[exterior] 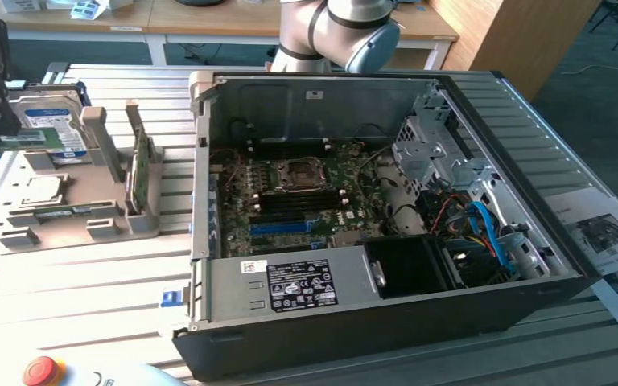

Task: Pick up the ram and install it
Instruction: 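Pick up the ram and move it above insertion slot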

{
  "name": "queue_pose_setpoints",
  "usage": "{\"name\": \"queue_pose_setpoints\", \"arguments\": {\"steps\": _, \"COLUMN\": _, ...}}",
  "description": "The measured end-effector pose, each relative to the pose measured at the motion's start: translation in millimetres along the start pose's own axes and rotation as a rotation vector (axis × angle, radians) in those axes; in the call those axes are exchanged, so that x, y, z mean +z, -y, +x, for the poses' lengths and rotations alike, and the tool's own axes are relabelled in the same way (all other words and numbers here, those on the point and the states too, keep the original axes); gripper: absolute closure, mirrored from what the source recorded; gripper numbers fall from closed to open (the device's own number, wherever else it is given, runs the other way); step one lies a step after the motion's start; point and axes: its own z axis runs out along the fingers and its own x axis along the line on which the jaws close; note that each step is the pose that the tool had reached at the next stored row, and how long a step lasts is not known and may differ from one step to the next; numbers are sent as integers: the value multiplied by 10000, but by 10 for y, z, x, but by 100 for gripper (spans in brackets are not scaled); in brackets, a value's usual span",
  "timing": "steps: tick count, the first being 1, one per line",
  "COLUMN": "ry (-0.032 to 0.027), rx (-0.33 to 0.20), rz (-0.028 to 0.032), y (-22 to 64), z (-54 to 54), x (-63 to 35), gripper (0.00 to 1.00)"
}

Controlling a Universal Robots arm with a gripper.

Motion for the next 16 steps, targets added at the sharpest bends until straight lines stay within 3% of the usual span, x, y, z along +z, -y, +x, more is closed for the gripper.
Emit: {"name": "queue_pose_setpoints", "arguments": {"steps": 16, "ry": 1, "rx": 0, "rz": -11, "y": 246, "z": 22, "x": -10, "gripper": 88}}
